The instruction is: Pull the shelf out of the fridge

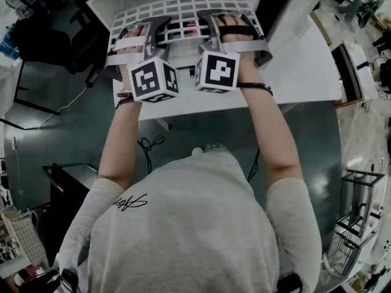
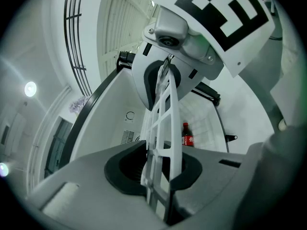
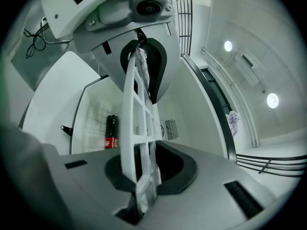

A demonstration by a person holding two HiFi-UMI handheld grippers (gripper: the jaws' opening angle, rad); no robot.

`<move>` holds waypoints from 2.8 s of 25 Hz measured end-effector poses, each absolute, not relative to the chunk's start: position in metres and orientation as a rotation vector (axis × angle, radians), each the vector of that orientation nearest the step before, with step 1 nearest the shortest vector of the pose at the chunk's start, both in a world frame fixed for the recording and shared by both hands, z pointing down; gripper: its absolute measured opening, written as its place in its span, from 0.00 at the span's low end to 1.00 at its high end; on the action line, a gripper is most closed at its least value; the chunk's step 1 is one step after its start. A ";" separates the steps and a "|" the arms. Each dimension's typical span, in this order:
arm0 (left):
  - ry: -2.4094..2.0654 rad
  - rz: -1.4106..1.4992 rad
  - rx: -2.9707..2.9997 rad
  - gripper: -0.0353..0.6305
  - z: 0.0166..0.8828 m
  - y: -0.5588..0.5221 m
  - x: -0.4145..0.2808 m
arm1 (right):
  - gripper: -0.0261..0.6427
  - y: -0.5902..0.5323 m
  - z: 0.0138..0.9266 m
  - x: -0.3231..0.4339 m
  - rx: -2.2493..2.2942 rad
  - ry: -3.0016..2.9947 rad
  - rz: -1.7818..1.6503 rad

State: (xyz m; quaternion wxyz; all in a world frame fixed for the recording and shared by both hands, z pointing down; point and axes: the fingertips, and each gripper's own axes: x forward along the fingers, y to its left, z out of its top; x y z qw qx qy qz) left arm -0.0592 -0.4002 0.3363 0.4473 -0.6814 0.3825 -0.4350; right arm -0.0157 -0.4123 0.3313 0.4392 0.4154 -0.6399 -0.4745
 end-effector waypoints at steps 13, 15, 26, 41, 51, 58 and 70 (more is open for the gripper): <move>0.958 -1.081 -1.679 0.13 0.335 -0.387 -0.058 | 0.10 -0.397 0.336 -0.015 0.997 -1.624 -1.140; 0.959 -1.082 -1.678 0.13 0.336 -0.385 -0.057 | 0.10 -0.395 0.337 -0.014 0.997 -1.629 -1.136; 0.968 -1.070 -1.660 0.13 0.334 -0.374 -0.057 | 0.10 -0.384 0.336 -0.014 1.012 -1.621 -1.148; 0.960 -1.074 -1.626 0.13 0.336 -0.353 -0.056 | 0.10 -0.364 0.337 -0.014 1.016 -1.624 -1.171; 0.956 -1.096 -1.607 0.13 0.337 -0.336 -0.052 | 0.10 -0.347 0.337 -0.010 1.000 -1.650 -1.166; 0.936 -1.120 -1.628 0.13 0.346 -0.319 -0.045 | 0.10 -0.331 0.347 -0.003 0.985 -1.671 -1.141; 0.943 -1.139 -1.664 0.13 0.365 -0.282 -0.032 | 0.10 -0.294 0.365 0.009 0.944 -1.688 -1.122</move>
